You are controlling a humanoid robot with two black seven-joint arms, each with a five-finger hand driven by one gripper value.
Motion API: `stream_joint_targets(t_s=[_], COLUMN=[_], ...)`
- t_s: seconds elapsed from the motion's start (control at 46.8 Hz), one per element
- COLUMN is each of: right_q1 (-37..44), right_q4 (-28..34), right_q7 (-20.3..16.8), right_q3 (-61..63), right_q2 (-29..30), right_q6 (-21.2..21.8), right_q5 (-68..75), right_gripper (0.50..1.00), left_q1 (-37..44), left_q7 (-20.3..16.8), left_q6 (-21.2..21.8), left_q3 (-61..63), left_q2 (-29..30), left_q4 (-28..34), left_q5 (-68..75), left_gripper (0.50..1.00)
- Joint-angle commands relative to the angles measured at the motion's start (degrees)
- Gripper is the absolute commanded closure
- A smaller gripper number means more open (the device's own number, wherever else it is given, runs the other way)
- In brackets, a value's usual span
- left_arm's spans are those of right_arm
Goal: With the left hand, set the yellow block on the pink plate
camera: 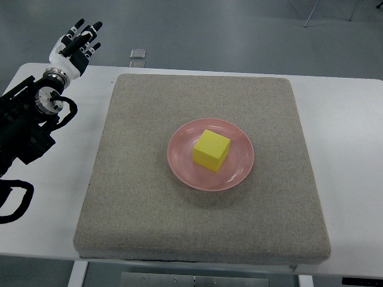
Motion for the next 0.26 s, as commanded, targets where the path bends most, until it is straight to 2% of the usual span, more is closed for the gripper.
stream_joint_targets(t_s=[0.0, 0.235], right_q1=[0.0, 0.0], right_q4=[0.0, 0.1], right_q7=[0.0, 0.0], right_q3=[0.0, 0.0], right_q2=[0.0, 0.0], right_q6=[0.0, 0.0], right_q5=[0.1, 0.0], right_gripper=[0.576, 0.576], left_q1=[0.1, 0.1], left_q7=[0.0, -0.1], left_q6=[0.1, 0.8], left_q3=[0.1, 0.8], left_q2=[0.1, 0.0], left_q4=[0.0, 0.0], left_q5=[0.0, 0.0], left_gripper=[0.536, 0.536])
